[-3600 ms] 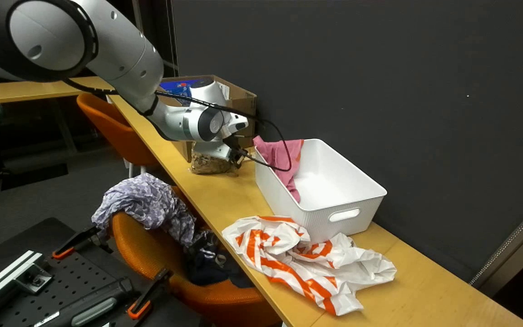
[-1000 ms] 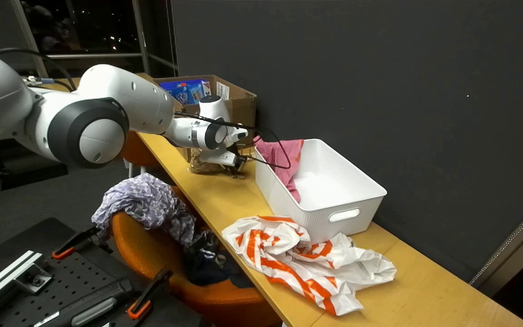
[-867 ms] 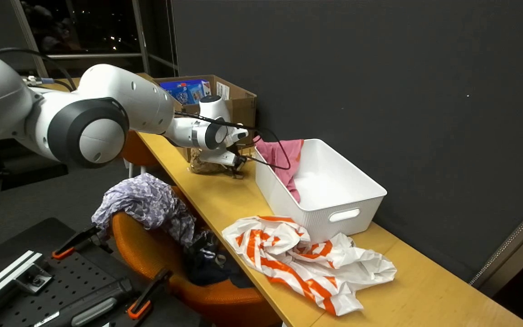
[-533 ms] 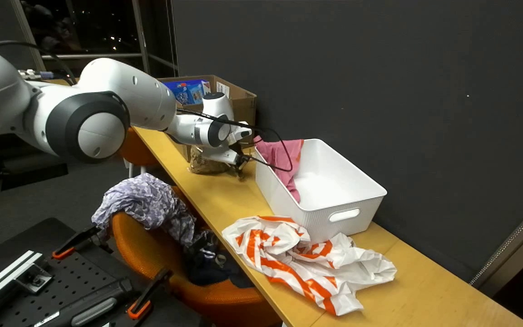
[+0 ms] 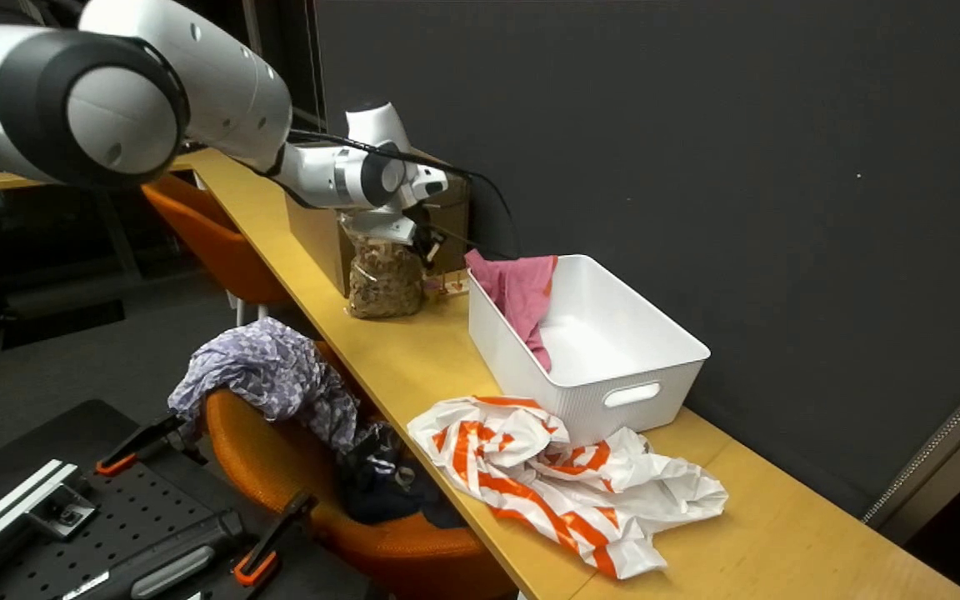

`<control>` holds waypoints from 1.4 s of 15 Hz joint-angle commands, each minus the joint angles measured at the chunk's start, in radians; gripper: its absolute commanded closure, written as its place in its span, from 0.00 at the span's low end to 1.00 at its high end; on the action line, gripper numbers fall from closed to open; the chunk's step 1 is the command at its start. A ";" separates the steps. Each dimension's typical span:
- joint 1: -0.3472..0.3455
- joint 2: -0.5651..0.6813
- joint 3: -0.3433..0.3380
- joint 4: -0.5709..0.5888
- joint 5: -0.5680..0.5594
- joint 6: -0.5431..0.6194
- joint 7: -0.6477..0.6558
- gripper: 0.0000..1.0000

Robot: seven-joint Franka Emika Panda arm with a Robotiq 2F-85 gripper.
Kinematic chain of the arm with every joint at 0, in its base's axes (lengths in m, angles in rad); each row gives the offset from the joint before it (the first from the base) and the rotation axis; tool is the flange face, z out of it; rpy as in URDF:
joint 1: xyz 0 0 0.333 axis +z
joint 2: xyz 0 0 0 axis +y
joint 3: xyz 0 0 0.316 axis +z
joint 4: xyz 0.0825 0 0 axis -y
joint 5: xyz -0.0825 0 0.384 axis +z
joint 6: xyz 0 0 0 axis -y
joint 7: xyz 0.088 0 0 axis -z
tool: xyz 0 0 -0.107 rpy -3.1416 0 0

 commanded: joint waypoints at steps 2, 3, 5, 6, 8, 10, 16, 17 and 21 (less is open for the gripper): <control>0.149 -0.250 -0.109 -0.262 -0.077 0.025 0.144 1.00; 0.189 -0.289 -0.133 -0.301 -0.111 0.025 0.184 1.00; 0.267 -0.371 -0.170 -0.375 -0.187 0.011 0.265 1.00; 0.305 -0.410 -0.185 -0.414 -0.230 0.007 0.307 1.00; 0.373 -0.486 -0.203 -0.486 -0.318 -0.003 0.387 1.00; 0.396 -0.524 -0.194 -0.520 -0.387 -0.010 0.440 1.00; 0.343 -0.493 -0.156 -0.504 -0.536 0.026 0.477 1.00; 0.329 -0.474 -0.151 -0.490 -0.557 0.037 0.466 1.00; 0.287 -0.378 -0.129 -0.398 -0.607 0.058 0.446 1.00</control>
